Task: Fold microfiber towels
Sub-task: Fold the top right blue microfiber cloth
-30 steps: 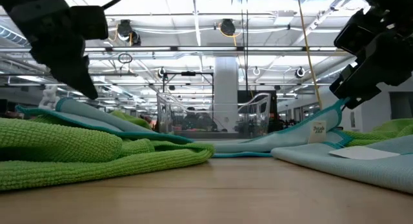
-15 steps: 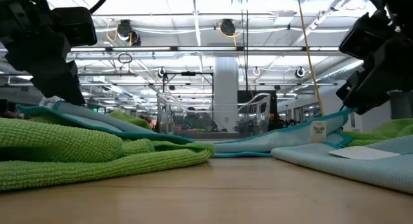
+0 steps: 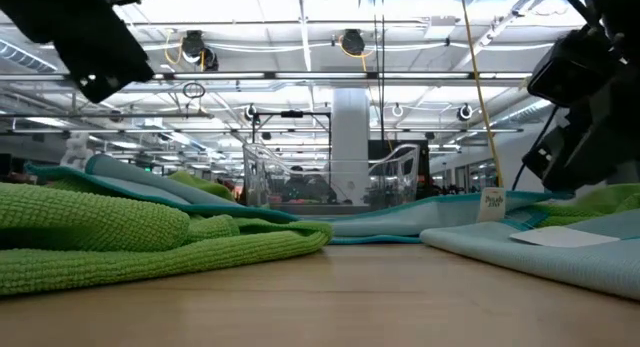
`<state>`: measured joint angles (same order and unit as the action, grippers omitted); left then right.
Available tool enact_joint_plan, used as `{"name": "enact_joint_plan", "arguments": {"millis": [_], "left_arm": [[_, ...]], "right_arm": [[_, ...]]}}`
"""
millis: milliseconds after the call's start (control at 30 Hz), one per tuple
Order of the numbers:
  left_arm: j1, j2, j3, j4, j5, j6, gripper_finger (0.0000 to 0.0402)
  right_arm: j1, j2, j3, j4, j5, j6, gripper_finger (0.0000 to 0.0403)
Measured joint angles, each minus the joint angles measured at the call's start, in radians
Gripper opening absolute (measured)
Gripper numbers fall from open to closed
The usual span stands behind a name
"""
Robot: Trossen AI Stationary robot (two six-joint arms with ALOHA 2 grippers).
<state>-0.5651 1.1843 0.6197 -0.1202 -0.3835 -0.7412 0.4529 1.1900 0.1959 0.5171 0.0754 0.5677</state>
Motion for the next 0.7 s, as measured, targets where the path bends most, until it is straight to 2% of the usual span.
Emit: {"name": "enact_joint_plan", "arguments": {"millis": [67,167,467,600,700], "left_arm": [[0.014,0.0,0.015,-0.081,-0.052,-0.033,0.0081],[0.044,0.0,0.013,-0.164,-0.078,-0.098,0.0081],[0.088,0.0,0.012,-0.31,-0.082,-0.225,0.0081],[0.089,0.021,0.012,-0.369,-0.096,-0.321,0.0081],[0.089,0.055,0.012,-0.368,-0.067,-0.345,0.0081]], "right_arm": [[0.007,0.016,0.0,0.013,-0.001,0.009,0.0107],[0.022,0.025,0.0,0.025,-0.001,0.023,0.0107],[0.127,0.024,0.0,0.149,0.027,-0.009,0.0107],[0.16,0.024,0.0,0.15,0.066,-0.011,0.0107],[0.173,0.024,0.0,0.145,0.086,-0.011,0.0107]]}}
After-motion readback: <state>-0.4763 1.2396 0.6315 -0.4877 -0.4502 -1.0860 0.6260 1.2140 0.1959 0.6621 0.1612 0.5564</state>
